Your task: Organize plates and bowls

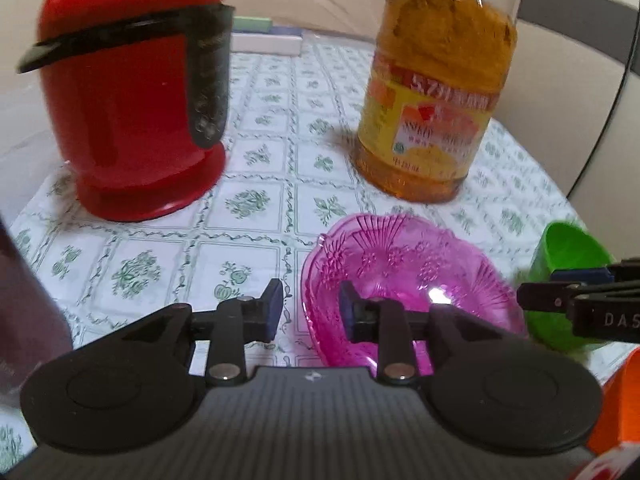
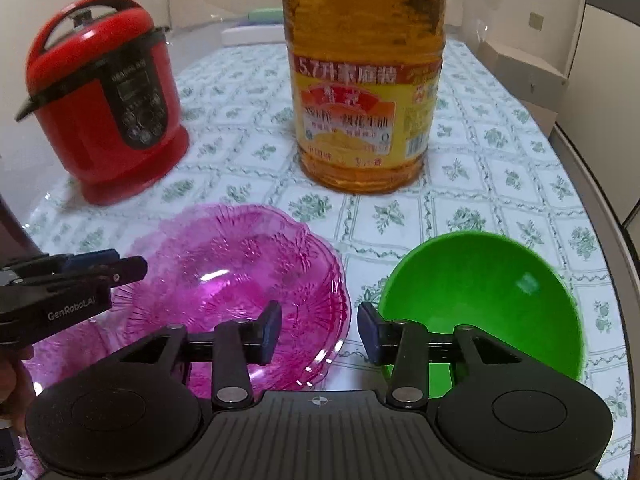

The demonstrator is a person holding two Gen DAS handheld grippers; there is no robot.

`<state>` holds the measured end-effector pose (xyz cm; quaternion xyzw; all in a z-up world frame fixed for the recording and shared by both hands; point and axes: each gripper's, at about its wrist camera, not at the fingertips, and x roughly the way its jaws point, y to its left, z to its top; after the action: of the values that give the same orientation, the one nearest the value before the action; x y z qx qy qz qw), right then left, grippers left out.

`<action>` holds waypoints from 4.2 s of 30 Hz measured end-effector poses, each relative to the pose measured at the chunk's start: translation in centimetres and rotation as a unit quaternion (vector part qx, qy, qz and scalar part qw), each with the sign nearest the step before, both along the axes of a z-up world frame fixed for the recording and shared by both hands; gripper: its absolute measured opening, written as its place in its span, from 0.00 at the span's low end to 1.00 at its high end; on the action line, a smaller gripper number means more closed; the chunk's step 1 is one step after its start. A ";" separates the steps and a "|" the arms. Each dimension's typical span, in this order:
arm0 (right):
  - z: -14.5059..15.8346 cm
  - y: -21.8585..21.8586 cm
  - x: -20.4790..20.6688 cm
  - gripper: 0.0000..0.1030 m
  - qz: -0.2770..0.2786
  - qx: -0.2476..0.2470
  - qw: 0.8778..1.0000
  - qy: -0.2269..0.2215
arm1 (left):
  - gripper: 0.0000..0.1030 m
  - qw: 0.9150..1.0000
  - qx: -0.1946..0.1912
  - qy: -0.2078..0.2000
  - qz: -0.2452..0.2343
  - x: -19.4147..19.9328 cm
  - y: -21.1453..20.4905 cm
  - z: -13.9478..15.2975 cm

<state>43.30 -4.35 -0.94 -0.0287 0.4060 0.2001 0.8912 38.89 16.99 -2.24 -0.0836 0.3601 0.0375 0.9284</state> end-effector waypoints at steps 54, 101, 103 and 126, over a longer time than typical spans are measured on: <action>1.0 1.6 -6.7 0.20 0.064 0.085 0.994 0.001 | 0.11 1.000 -0.027 -0.009 0.005 -0.2 1.8 0.8; 0.2 -1.4 -6.5 0.20 0.009 0.098 0.995 0.027 | 0.07 0.998 -0.056 -0.025 0.028 -6.2 0.5 1.8; 0.7 -2.0 -7.8 0.20 0.004 0.101 0.994 0.027 | 0.08 0.998 -0.058 -0.020 0.033 -7.9 -0.1 2.1; 2.5 -3.5 -20.1 0.43 -0.025 0.072 0.997 0.010 | 0.59 0.989 -0.039 0.005 0.141 -23.3 -0.2 3.6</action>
<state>23.21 -7.89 1.56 0.0476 0.3998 0.2072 0.8916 15.56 16.81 1.37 -0.1694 0.3504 0.1546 0.9081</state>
